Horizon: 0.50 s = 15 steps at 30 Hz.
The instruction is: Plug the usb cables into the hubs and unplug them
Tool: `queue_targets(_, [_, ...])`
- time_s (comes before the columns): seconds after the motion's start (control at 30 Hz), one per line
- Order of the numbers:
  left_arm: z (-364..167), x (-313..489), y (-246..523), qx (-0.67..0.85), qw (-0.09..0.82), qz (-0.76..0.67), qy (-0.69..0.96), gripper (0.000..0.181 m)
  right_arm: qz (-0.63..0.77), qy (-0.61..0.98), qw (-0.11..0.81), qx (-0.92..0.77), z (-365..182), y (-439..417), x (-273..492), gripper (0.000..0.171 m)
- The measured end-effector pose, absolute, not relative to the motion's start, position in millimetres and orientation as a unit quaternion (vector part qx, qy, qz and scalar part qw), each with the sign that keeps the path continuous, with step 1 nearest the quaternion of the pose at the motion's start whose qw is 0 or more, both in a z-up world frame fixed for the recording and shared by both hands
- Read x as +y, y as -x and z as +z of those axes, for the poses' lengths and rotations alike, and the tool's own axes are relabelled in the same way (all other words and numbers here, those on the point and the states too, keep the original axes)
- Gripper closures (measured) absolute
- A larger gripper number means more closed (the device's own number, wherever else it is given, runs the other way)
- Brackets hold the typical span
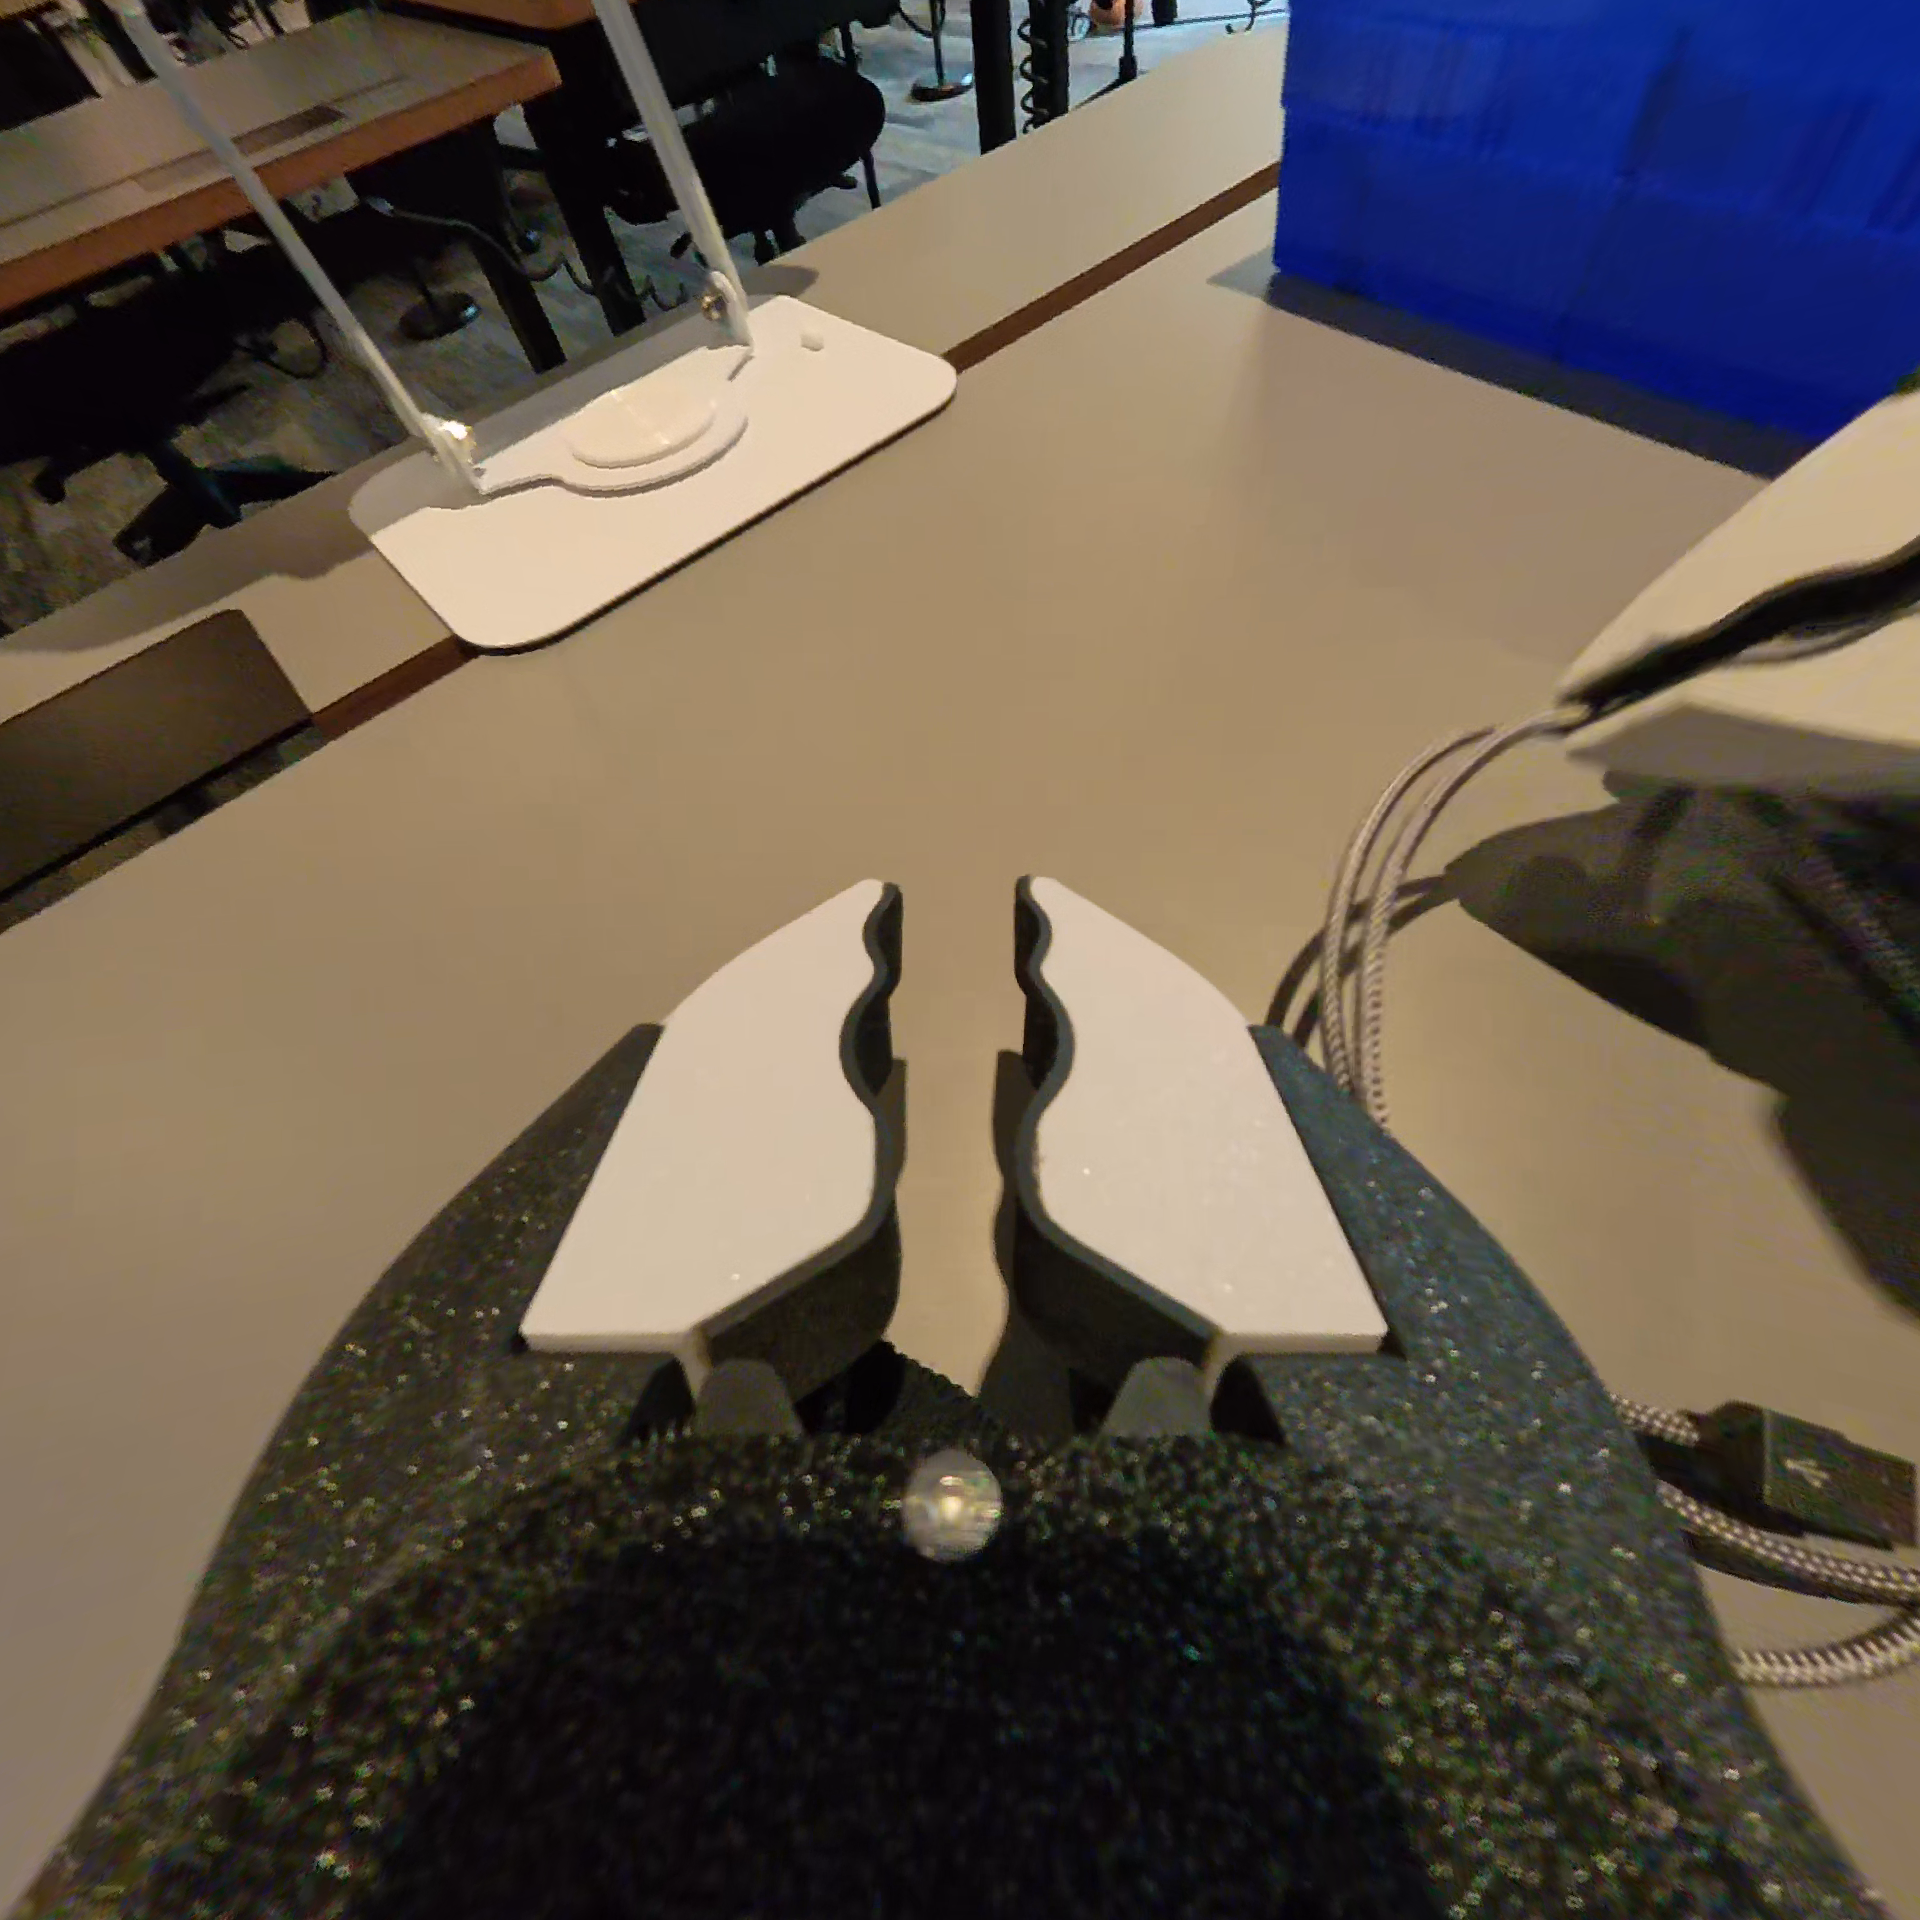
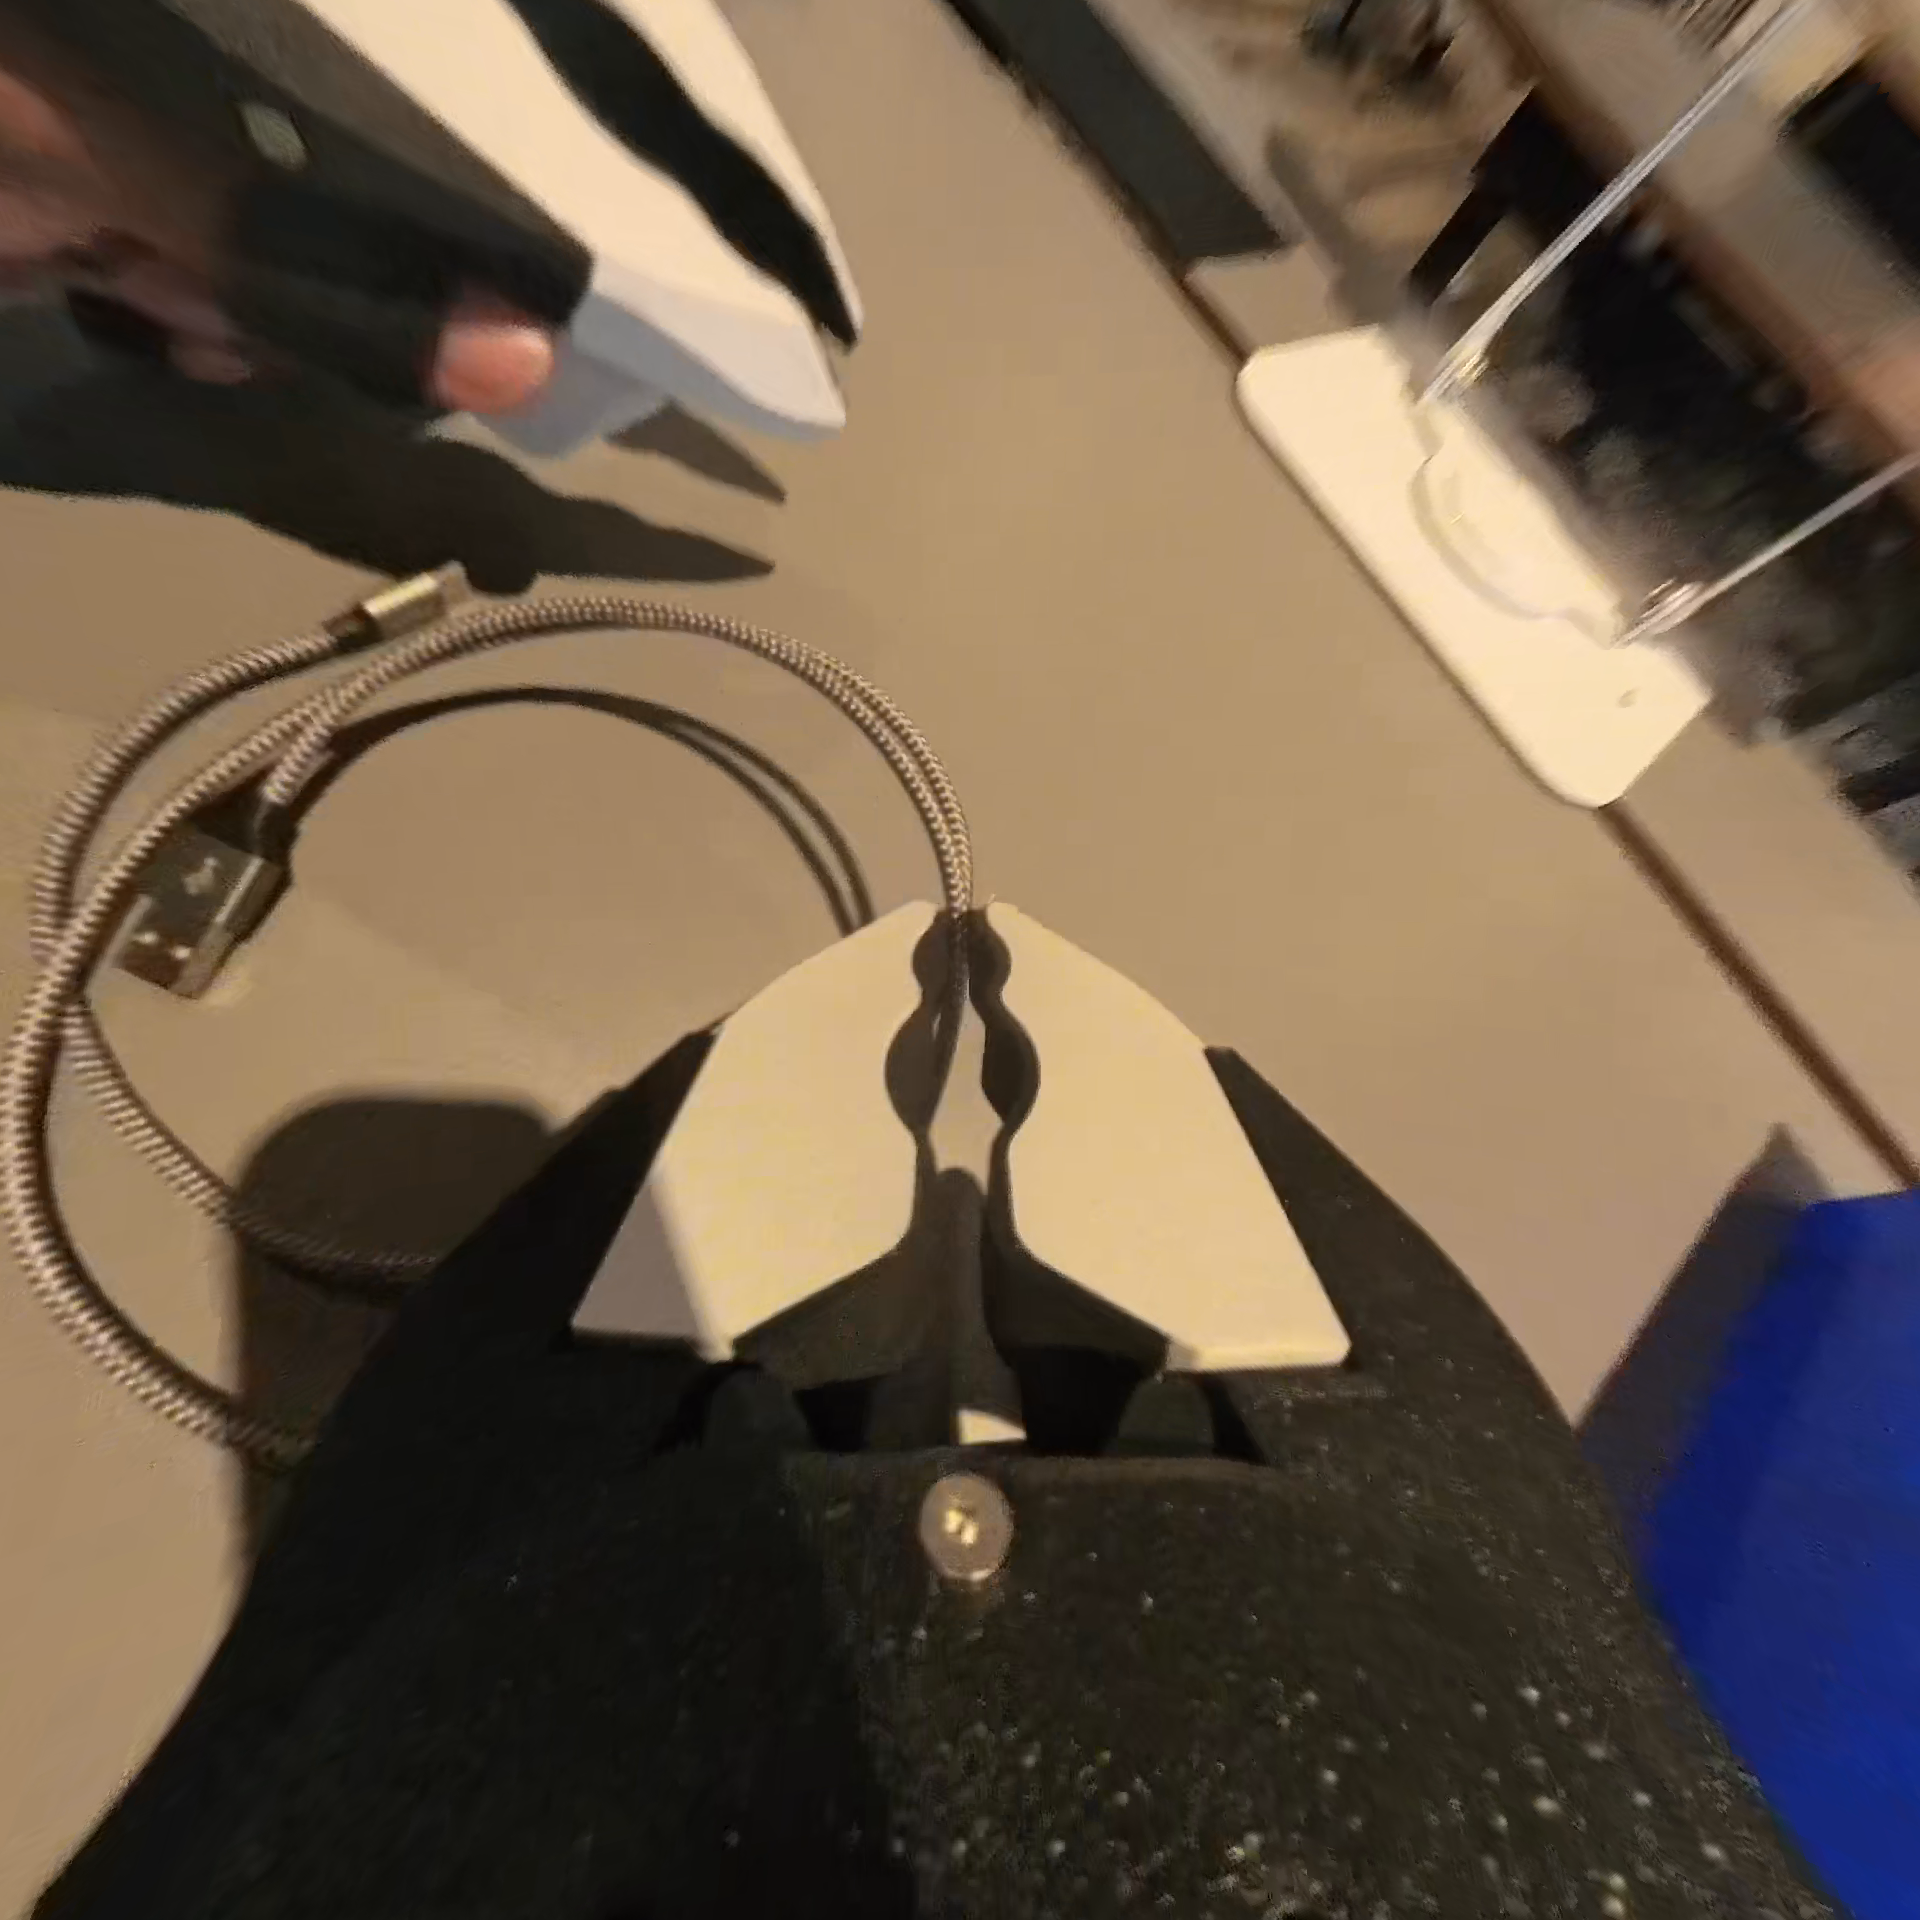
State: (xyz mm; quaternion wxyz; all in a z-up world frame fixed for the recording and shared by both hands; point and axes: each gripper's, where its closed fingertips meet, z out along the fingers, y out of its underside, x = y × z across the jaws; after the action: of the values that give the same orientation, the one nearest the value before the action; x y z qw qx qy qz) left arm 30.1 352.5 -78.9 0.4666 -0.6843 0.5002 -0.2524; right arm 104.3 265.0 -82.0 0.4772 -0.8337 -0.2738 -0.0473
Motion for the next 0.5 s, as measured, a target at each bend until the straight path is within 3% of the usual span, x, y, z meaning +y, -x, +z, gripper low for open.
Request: queue_targets(0.5, [-83,357,-27,0.516,0.484,-0.206,0.676,0.163,-0.267,0.558,0.762,-0.193,110,-170,201,0.169])
